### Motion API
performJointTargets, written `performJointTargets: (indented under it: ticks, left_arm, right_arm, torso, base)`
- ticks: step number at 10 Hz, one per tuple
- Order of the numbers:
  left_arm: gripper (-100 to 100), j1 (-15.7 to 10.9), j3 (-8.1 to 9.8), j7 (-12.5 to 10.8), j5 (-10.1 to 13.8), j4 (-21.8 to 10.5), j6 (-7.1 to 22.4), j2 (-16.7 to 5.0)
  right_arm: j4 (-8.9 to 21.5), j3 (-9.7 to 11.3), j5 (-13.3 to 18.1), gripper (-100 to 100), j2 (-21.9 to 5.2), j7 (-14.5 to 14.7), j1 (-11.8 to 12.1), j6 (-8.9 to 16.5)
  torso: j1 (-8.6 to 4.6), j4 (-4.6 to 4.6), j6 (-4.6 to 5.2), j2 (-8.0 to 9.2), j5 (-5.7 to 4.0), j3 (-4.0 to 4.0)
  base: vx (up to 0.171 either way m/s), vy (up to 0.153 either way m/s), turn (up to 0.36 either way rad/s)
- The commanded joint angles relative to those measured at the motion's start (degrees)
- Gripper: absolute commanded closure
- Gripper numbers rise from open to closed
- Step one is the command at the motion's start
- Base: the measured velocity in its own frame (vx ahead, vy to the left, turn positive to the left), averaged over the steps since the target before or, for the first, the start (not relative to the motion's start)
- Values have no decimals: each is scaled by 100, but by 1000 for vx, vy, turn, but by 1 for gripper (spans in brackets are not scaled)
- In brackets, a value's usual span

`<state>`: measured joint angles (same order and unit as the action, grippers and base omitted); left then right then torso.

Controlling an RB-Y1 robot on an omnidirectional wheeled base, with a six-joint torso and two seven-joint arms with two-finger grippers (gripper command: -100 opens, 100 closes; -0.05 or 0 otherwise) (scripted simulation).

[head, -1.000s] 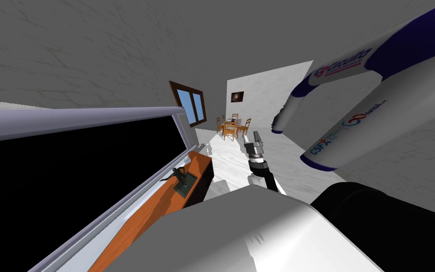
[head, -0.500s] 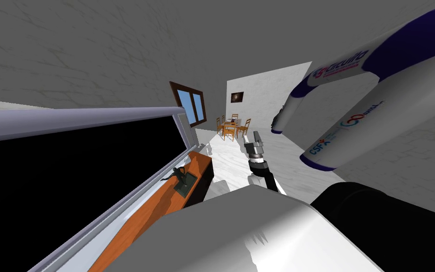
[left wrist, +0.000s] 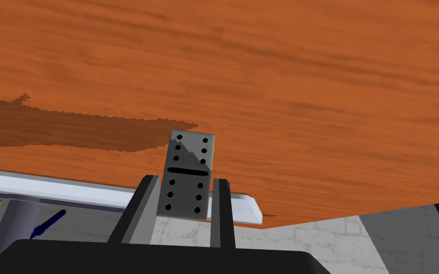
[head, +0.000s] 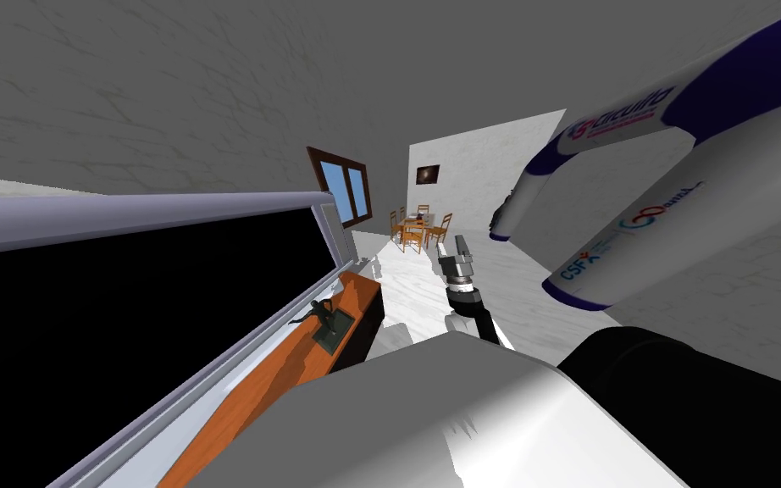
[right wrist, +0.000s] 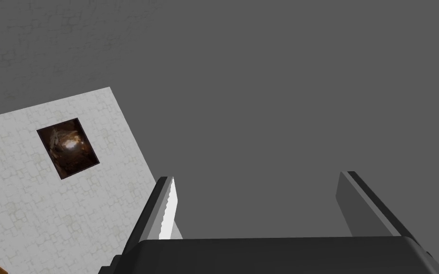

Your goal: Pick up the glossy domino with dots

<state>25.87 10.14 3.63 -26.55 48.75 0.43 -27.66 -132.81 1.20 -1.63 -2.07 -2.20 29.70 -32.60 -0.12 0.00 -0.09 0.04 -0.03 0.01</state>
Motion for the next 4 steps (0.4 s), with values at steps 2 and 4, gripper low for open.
performJointTargets:
  ticks: [2,4]
  left_arm:
    - [100,293,-31,-145,45,179,-89,-102]
    - [0,244,-31,-129,42,144,-66,-91]
  right_arm:
    - [0,0,0,0,0,0,0,0]
    - [0,0,0,0,0,0,0,0]
  torso:
    - [-6,0,6,-12,0,-5]
    - [-2,1,8,-9,1,-4]
  base:
    - [58,-41,-34]
    - [12,-10,4]
